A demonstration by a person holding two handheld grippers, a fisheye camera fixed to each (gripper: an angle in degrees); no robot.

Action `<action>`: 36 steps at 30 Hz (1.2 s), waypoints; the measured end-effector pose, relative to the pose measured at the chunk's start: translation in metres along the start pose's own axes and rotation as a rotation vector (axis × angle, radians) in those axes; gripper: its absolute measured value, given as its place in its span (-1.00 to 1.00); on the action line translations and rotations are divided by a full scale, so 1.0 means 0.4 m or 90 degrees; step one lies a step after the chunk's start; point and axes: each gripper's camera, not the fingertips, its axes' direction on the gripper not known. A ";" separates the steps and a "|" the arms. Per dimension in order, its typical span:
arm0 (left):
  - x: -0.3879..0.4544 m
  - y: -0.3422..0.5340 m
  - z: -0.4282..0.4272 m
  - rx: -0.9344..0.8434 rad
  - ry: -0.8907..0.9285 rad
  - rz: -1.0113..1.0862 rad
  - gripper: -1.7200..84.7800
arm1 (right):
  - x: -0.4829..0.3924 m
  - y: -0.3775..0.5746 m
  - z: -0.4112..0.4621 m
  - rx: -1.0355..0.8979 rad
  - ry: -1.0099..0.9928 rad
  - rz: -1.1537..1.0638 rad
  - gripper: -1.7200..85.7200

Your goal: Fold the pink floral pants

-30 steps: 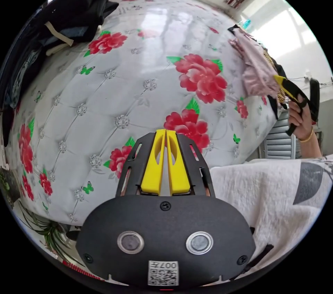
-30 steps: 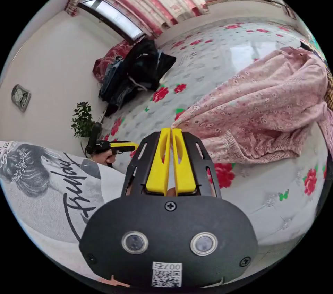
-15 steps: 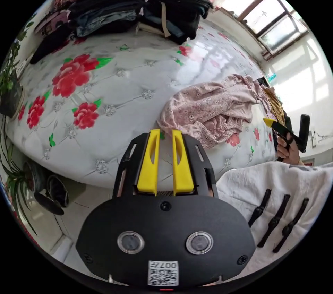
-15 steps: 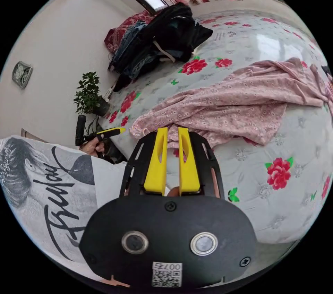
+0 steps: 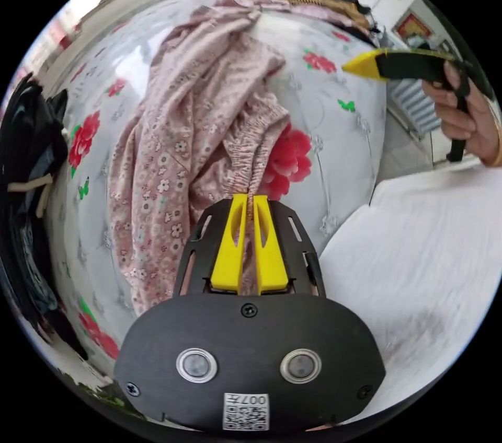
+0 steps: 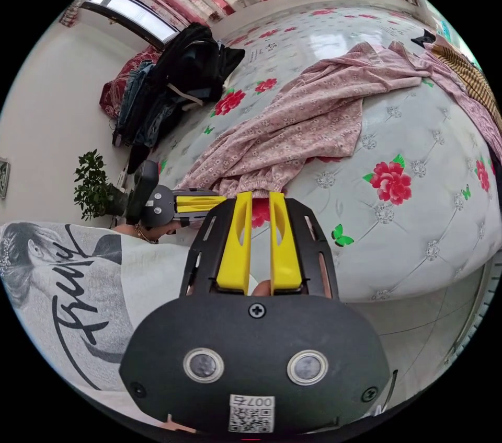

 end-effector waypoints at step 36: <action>-0.162 0.962 -0.647 0.050 -0.064 -1.004 -0.74 | 0.476 -0.447 0.096 -0.027 0.198 0.199 -0.83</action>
